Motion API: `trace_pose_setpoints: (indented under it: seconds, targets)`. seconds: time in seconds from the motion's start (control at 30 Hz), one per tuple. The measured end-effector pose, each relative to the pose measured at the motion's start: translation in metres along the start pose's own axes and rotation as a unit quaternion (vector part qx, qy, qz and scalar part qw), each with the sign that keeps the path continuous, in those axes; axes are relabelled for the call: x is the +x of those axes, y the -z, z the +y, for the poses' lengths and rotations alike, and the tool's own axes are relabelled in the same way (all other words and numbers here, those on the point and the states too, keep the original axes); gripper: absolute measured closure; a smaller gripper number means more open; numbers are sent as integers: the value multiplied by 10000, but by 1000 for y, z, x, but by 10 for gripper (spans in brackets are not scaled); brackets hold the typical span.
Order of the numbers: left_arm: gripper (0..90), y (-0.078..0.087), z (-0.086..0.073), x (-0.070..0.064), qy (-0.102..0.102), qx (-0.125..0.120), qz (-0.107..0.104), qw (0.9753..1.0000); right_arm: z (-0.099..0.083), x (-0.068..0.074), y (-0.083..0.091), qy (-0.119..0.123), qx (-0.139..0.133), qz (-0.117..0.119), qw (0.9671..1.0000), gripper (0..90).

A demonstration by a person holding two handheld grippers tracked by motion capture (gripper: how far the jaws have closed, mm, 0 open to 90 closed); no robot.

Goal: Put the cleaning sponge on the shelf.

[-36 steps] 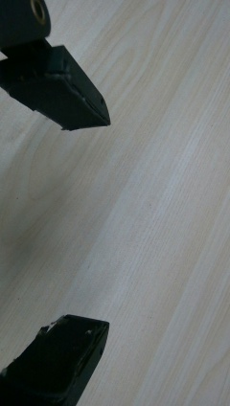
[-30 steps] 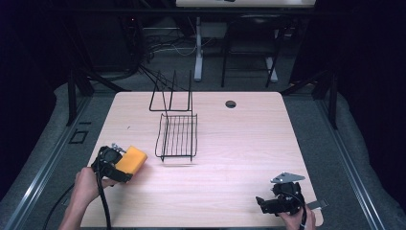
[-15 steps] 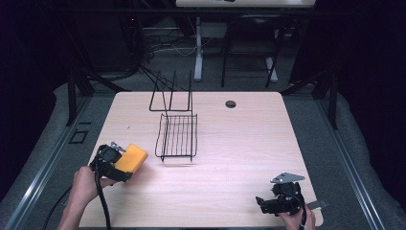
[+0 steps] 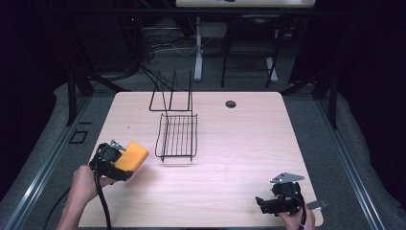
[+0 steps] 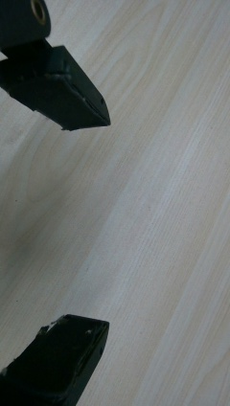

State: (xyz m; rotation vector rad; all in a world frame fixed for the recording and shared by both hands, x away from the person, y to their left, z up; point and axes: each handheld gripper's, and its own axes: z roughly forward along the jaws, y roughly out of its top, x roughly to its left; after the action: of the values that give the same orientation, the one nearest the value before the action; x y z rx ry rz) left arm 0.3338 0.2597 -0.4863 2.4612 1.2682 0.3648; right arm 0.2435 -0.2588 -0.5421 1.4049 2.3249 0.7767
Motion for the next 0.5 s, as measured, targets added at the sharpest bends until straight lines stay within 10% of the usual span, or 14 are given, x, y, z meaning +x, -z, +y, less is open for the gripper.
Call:
trace_pose_setpoints:
  seconds: [0.5]
  targets:
    - [243, 13, 9, -9, -143, -208, 16, 9997, 0, 2, 1, 31, -15, -23, 10000, 47]
